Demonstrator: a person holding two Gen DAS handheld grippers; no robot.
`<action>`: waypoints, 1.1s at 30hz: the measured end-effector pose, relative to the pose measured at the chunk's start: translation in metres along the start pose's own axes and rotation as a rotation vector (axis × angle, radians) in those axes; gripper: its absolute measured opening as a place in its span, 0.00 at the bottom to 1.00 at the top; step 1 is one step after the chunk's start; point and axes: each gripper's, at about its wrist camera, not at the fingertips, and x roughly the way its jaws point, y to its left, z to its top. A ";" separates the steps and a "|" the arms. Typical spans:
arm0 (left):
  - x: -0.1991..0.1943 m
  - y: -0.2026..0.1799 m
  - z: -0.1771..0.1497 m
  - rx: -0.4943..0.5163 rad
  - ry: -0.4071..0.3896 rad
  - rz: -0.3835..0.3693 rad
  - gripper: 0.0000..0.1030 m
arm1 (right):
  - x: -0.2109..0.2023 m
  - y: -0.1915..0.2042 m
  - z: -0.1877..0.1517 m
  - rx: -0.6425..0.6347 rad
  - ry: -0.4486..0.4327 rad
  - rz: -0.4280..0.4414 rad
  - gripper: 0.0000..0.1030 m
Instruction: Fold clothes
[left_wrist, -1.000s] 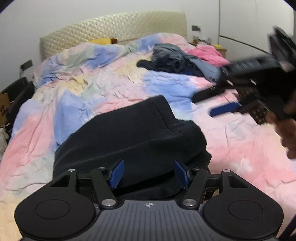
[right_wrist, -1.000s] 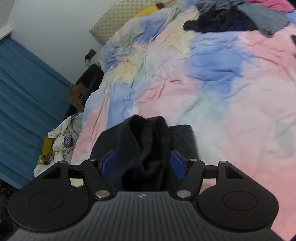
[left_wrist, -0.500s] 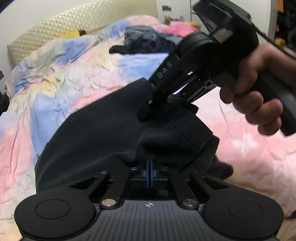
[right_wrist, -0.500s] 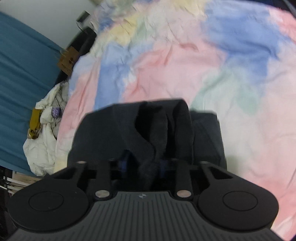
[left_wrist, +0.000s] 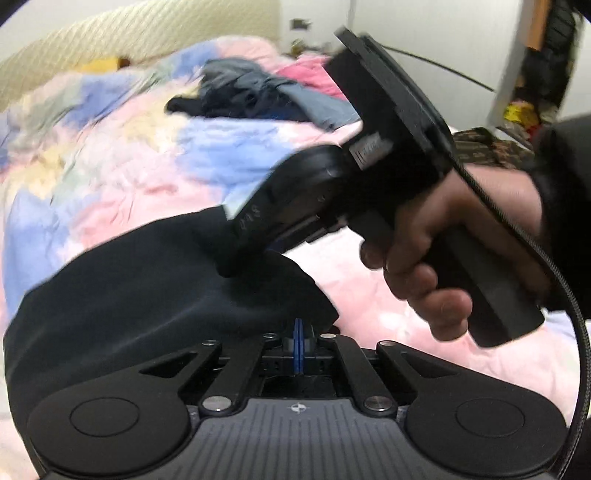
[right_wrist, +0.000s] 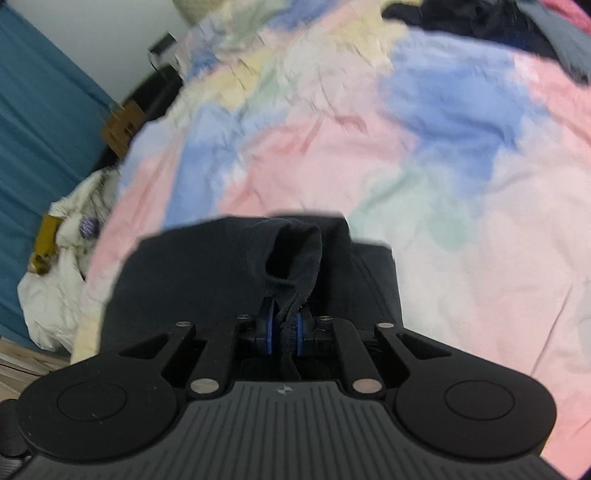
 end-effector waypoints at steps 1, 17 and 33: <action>-0.003 0.005 -0.004 -0.027 0.008 0.011 0.08 | 0.006 -0.003 -0.003 0.007 0.012 -0.007 0.14; -0.053 0.199 -0.063 -0.747 0.067 0.204 0.84 | -0.022 -0.015 -0.003 0.048 0.020 -0.023 0.79; 0.012 0.268 -0.081 -0.863 0.125 0.019 1.00 | 0.050 -0.069 -0.004 0.267 0.165 0.129 1.00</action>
